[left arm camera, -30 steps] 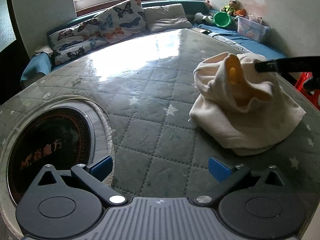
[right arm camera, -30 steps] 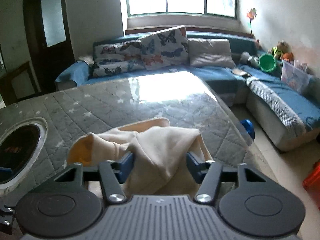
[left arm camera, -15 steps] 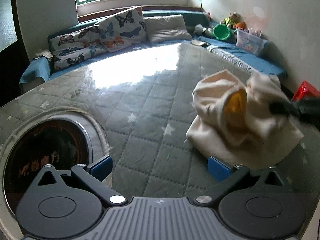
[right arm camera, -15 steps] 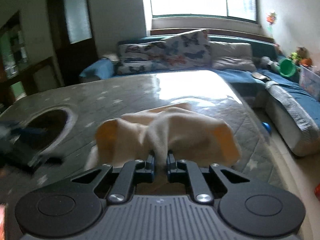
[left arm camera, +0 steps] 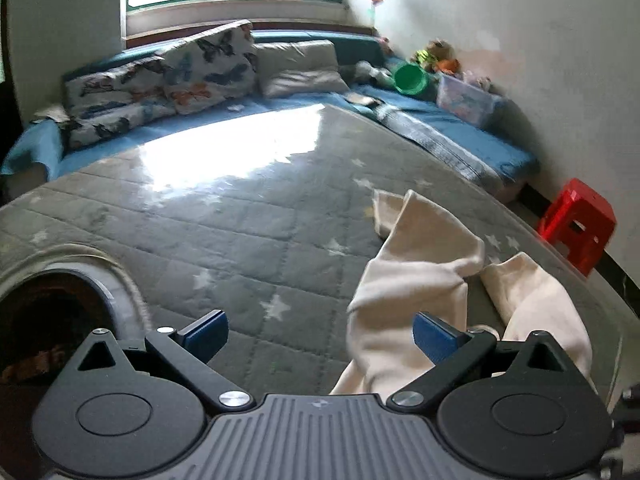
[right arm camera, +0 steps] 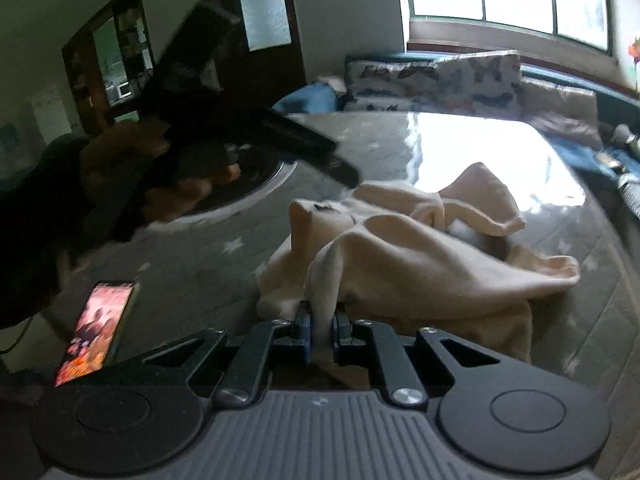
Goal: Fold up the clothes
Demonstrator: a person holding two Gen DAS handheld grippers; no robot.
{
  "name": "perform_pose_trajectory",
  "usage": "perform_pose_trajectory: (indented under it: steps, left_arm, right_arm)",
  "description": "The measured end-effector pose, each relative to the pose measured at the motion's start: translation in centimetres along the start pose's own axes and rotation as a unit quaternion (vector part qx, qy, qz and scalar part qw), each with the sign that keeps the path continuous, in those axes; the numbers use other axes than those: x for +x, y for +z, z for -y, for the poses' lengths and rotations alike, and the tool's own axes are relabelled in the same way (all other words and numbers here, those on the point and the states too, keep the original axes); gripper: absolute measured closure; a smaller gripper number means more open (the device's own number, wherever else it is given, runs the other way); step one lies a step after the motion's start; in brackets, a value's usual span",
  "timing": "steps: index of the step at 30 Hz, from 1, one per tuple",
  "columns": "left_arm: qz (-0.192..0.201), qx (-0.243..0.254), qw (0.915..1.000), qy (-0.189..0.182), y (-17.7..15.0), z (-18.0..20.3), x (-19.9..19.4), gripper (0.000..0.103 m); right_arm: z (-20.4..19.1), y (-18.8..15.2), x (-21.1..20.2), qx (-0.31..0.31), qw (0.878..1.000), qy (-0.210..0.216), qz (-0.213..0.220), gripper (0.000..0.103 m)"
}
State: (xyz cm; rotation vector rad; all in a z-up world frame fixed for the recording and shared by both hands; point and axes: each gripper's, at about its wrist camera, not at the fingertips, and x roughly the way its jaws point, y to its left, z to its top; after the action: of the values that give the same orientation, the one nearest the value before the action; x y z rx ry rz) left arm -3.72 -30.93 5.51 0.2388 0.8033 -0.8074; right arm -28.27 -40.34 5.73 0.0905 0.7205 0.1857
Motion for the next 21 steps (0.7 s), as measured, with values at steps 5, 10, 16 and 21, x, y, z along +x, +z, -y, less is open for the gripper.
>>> perform_pose_trajectory:
  steps: [5,10,16,21]
  left_arm:
    - [-0.03,0.01,0.9991,-0.028,-0.2,0.8,2.3,0.003]
    - [-0.052,0.002,0.9967,-0.062,-0.4,1.1,3.7,0.023]
    - [-0.054,-0.021,0.9917,-0.115,-0.4,0.6,3.6,0.084]
    - [-0.026,-0.011,0.9942,-0.103,-0.1,0.0,2.1,0.09]
  right_arm:
    - [-0.3,-1.1,-0.6,0.006,1.0,0.005,-0.01,0.095]
    - [0.4,-1.3,-1.1,0.02,1.0,0.007,-0.005,0.095]
    - [1.8,-0.7,-1.7,0.05,0.999,0.009,0.013,0.095]
    - [4.2,1.2,-2.1,0.083,0.996,0.003,0.044,0.095]
